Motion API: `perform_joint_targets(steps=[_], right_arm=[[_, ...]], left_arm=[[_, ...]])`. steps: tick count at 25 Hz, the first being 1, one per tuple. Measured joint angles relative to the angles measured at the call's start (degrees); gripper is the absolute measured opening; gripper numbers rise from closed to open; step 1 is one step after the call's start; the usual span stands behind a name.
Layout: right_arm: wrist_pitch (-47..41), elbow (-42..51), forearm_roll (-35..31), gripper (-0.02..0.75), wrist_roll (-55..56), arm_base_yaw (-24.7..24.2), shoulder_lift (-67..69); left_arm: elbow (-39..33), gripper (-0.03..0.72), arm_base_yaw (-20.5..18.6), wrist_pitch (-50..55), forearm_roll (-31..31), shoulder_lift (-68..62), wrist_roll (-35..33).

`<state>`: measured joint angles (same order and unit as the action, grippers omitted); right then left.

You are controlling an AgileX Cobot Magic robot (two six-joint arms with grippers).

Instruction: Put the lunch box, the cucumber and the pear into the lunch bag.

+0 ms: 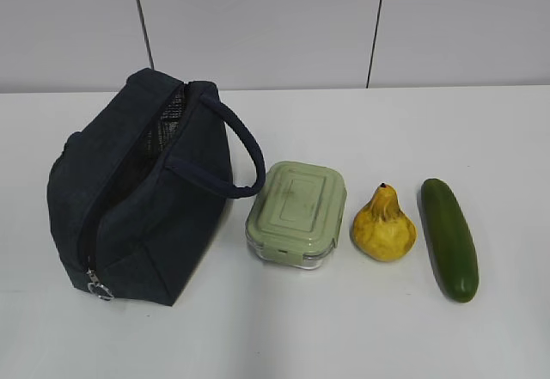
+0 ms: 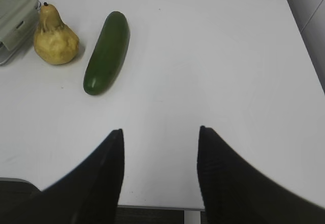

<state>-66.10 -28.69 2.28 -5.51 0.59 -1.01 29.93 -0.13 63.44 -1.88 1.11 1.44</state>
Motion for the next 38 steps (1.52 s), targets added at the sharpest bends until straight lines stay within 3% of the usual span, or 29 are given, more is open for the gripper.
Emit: perform_joint_targets(steps=[8,11,14,20,25,28,30,32,34,36,38], right_arm=[[0.00,0.00,-0.10,0.375,0.00,1.57,0.00],[0.13,0.00,-0.32,0.375,0.00,3.11,0.00],[2.06,-1.27,-1.77,0.372,0.00,4.30,0.20],[8.08,-6.27,-4.58,0.356,1.40,5.49,15.92],[11.50,-11.57,-7.27,0.356,3.55,5.60,33.59],[12.82,-13.08,-7.99,0.355,3.64,5.60,43.59],[14.25,-13.44,-8.13,0.355,3.68,5.60,48.61],[15.09,-13.67,-8.81,0.355,3.68,4.87,51.46],[16.01,-13.67,-10.24,0.353,2.42,3.00,53.97],[16.40,-13.67,-14.75,0.342,-1.55,0.15,56.44],[16.45,-13.67,-23.21,0.331,-7.59,-3.38,59.70]], left_arm=[[0.00,0.237,1.71,0.00,1.09,0.00,0.00],[0.00,0.237,5.04,0.00,5.11,0.00,0.00],[0.55,0.237,10.90,-2.00,9.10,-1.84,0.00],[8.23,0.279,19.88,-9.14,8.37,-23.23,0.00],[17.87,0.391,21.43,-16.84,7.44,-46.15,0.00],[23.08,0.408,19.99,-16.96,6.26,-57.20,-1.44],[24.73,0.404,17.20,-16.96,8.59,-62.82,-4.12],[25.48,0.380,12.66,-16.83,16.16,-67.27,-11.57],[25.72,0.361,6.63,-15.55,29.00,-70.21,-20.70],[25.98,0.354,2.07,-14.37,38.93,-72.98,-29.07],[26.64,0.350,-0.05,-13.80,43.38,-75.38,-33.85]])
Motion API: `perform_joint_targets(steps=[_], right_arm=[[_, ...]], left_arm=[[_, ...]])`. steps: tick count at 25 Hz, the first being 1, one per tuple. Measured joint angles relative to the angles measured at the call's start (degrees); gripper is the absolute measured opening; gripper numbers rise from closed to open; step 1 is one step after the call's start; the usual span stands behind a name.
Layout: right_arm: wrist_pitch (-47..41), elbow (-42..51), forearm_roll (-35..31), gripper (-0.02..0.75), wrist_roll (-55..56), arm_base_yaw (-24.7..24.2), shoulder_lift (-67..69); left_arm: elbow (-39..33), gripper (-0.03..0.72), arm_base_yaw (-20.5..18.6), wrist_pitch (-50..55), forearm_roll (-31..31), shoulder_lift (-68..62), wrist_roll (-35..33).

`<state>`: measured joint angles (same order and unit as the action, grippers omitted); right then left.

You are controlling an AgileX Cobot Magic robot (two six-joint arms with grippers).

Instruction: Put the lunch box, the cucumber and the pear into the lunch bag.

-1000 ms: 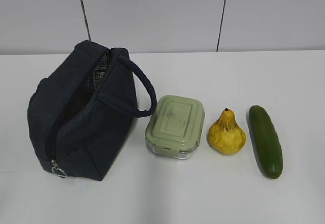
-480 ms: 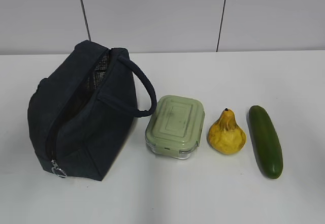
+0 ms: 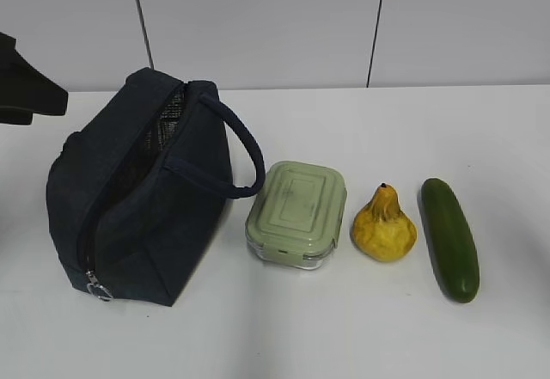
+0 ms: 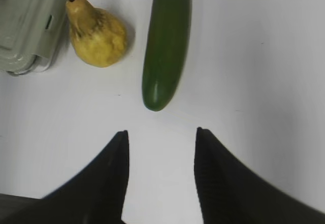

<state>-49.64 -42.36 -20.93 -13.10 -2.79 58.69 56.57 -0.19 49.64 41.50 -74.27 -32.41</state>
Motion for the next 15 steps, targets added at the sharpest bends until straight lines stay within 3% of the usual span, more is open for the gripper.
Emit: perform_joint_targets(steps=[3,10,15], right_arm=[[0.70,-0.64,-7.83,0.321,-8.66,-2.58,4.87],[2.92,-3.54,-9.35,0.318,-9.76,-2.94,14.69],[5.00,-4.30,-9.58,0.315,-10.25,-2.94,17.18]], left_arm=[[0.47,0.349,0.17,1.20,-1.83,-2.27,-3.96],[0.52,0.348,3.51,1.07,-9.60,-3.27,-3.94],[0.58,0.342,3.97,1.31,-10.14,-6.47,-3.47]])
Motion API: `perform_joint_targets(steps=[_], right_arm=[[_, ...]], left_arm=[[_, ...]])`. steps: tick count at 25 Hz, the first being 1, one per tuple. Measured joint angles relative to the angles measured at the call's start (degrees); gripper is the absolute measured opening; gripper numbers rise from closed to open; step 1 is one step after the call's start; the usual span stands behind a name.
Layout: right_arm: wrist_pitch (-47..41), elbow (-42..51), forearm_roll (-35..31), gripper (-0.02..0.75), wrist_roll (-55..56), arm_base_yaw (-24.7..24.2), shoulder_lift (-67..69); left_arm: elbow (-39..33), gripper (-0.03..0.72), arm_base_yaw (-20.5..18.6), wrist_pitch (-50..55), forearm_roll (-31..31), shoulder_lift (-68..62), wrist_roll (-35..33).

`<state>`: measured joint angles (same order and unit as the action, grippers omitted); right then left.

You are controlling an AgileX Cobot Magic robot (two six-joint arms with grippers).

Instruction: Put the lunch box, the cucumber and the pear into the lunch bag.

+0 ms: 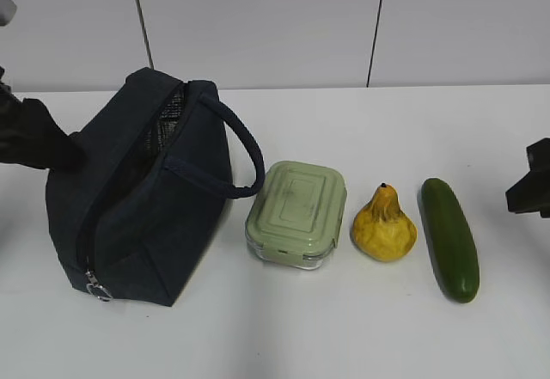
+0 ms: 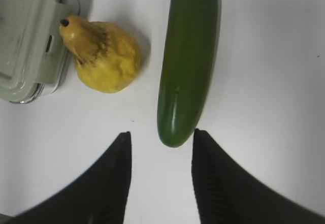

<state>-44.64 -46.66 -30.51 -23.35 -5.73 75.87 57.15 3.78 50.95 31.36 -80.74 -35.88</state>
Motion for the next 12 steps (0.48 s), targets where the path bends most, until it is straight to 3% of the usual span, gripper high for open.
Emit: perform_joint_targets(steps=[3,7,10,12], right_arm=[[1.40,-0.21,0.00,0.315,-0.13,0.00,0.56],[3.20,-1.14,-0.22,0.315,-0.83,0.00,3.84],[3.35,-3.11,-0.22,0.321,-1.72,0.00,7.85],[2.98,-5.45,-0.22,0.365,-1.98,0.00,11.23]], left_arm=[[0.00,0.270,0.00,0.41,1.33,-2.35,0.00],[0.00,0.044,0.18,0.41,2.67,-4.16,0.06],[0.27,-0.006,0.24,0.35,2.72,-4.25,0.18],[0.41,-0.011,0.35,0.35,2.72,-4.25,0.18]])
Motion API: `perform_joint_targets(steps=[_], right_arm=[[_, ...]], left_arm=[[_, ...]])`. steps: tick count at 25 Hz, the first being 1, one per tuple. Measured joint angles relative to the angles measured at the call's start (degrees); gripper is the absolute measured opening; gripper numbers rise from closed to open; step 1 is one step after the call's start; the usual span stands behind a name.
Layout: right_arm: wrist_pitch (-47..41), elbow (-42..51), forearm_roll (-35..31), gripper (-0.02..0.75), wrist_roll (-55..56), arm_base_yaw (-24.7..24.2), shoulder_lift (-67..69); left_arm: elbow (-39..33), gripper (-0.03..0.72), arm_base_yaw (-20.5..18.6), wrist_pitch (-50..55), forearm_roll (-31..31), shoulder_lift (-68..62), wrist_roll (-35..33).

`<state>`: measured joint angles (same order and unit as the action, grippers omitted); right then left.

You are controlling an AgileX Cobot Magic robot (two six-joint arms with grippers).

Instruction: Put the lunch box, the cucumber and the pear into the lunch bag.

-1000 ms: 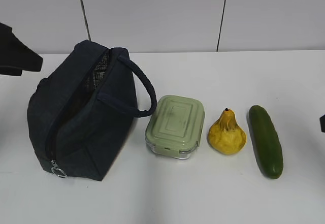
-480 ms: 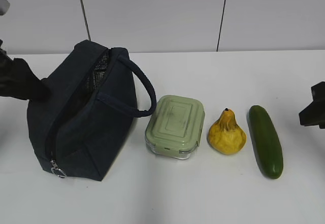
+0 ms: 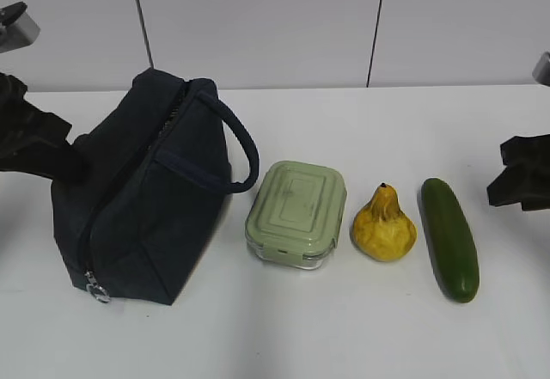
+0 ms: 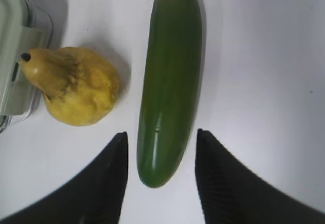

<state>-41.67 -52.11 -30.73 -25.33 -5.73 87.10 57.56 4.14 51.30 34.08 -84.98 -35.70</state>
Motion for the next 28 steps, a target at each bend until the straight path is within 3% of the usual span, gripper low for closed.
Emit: perform_joint_targets(steps=[3,7,12,15,28], right_arm=[[-2.64,-3.85,0.24,0.443,-0.12,0.74,5.08],[-5.75,-9.79,4.11,0.470,4.21,3.54,10.52],[-6.92,-17.55,19.23,0.473,19.15,10.33,13.62],[-7.07,-20.53,24.22,0.473,25.33,11.92,15.59],[-10.96,-24.41,24.84,0.474,26.88,12.88,29.30]], left_arm=[[0.00,-0.012,0.10,-0.32,0.13,0.00,0.00],[0.00,-0.013,0.10,-1.54,0.84,0.00,0.00],[0.00,-0.013,0.10,-2.97,1.31,0.00,0.05],[0.00,-0.013,0.10,-3.23,1.31,0.00,0.05],[0.00,-0.015,0.10,-3.52,1.43,0.00,0.05]])
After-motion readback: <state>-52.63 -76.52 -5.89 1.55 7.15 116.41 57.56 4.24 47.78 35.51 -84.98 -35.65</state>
